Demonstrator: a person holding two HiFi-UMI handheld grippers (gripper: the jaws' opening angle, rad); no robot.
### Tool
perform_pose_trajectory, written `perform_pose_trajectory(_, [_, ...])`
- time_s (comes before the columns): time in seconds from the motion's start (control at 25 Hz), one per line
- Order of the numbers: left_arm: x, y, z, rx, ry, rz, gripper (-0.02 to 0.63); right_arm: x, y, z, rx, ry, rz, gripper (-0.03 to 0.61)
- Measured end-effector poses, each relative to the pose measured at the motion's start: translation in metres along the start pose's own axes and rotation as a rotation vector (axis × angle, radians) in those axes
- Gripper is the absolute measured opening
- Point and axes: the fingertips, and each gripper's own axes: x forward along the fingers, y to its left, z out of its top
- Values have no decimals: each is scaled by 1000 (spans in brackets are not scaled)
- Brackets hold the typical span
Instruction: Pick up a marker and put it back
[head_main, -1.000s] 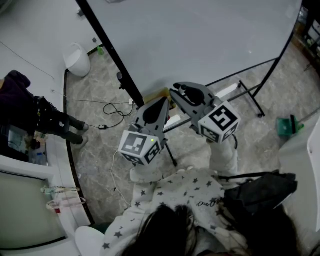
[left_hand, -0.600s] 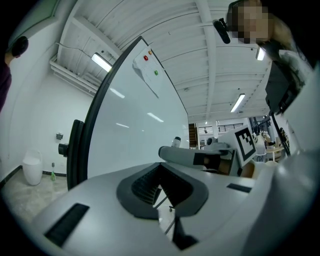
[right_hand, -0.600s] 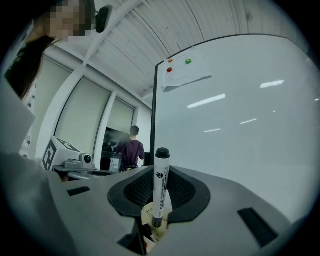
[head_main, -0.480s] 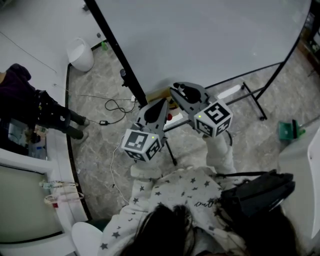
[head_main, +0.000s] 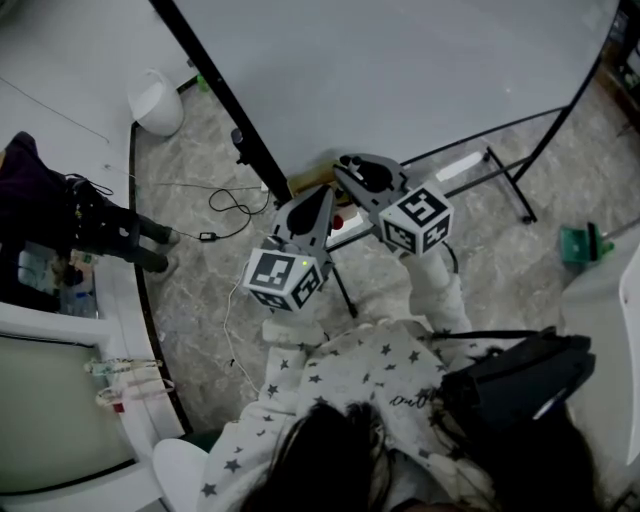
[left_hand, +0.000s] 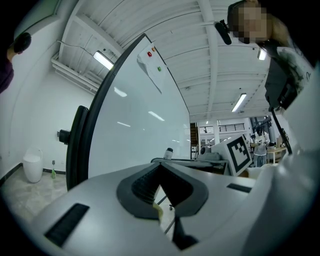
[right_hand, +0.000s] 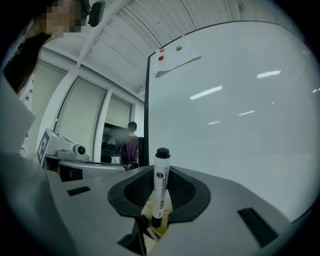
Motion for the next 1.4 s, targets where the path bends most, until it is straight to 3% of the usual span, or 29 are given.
perform_pose_trajectory(0.56, [0,1,-16,-19,20,-7,0,3,-9,-41,63,33,-5,75])
perform_pose_trajectory(0.96, [7,-1,-30,-20,26,-15,0,4,-14,-63,35,45,-4,75])
perform_pose_trajectory(1.4, [4,1,-43,-39,50,9,0,2,-12,-79,55,-4,0,77])
